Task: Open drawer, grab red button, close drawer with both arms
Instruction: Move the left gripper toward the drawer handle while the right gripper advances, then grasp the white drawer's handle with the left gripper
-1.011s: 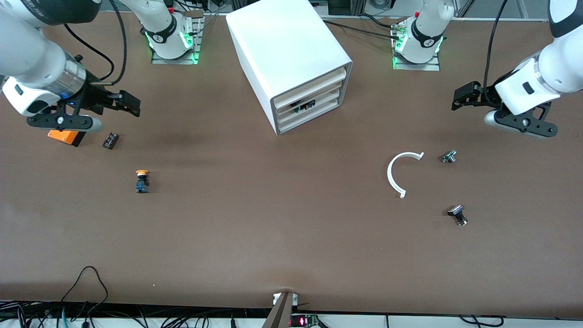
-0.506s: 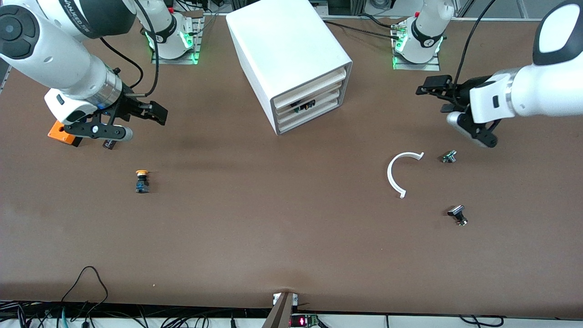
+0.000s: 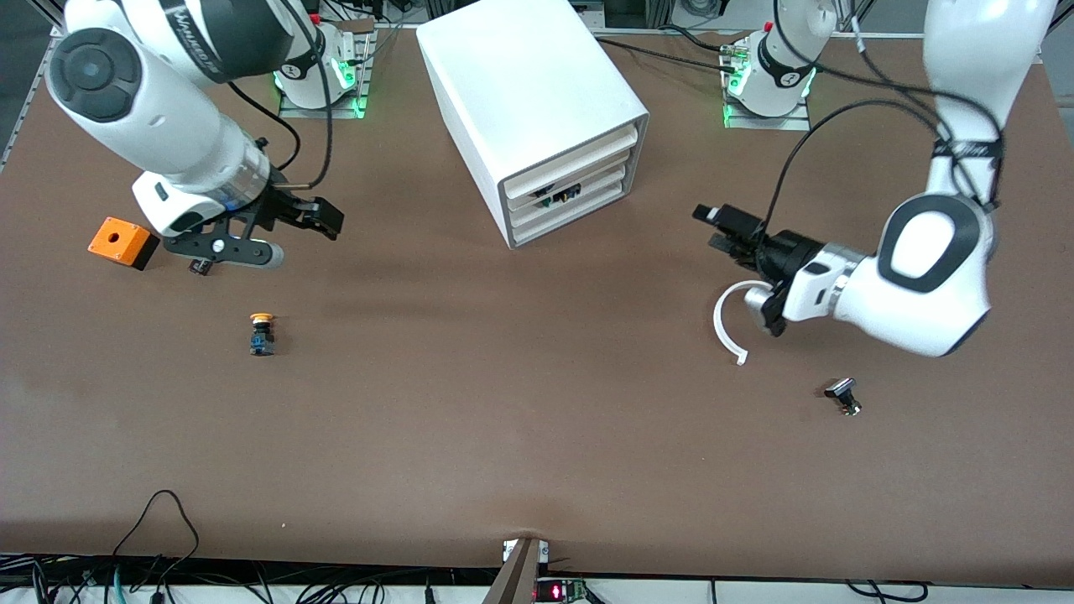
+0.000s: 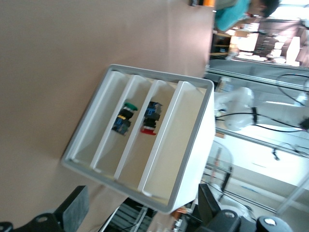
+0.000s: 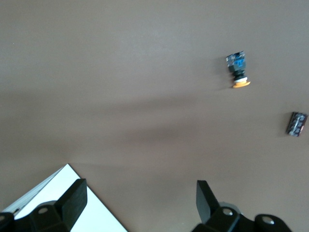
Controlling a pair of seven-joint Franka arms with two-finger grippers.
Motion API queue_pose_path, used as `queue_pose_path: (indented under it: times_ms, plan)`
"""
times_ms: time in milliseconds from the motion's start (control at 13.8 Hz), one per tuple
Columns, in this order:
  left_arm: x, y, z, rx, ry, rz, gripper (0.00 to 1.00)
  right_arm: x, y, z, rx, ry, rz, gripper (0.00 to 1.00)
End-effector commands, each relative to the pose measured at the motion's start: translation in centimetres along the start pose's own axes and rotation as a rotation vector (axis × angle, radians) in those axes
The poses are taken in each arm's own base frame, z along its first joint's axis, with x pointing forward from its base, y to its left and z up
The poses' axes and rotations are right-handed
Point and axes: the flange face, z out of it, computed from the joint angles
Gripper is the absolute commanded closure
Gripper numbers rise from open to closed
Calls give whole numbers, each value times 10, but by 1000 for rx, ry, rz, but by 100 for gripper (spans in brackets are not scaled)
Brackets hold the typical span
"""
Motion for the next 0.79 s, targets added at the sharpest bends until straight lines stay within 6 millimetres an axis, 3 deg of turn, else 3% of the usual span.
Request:
queue_pose_path:
  times_ms: [0, 289, 433, 506, 578, 722]
  plan:
    - [20, -25, 29, -82, 6, 60, 0, -2, -28, 6, 5, -3, 5, 0]
    - [50, -77, 99, -142, 41, 245, 1, -1, -51, 14, 4, -2, 47, 0]
    - [43, -97, 131, -182, 86, 237, 6, -2, -64, 19, 14, 9, 70, 0]
    - [39, -100, 147, -214, 83, 282, 23, -3, -70, 20, 14, 9, 66, 0]
    - [29, -111, 159, -230, 80, 309, 27, -4, -74, 20, 15, 10, 62, 0]
    - [12, -120, 169, -259, 89, 310, 29, -6, -85, 21, 23, 19, 88, 0]
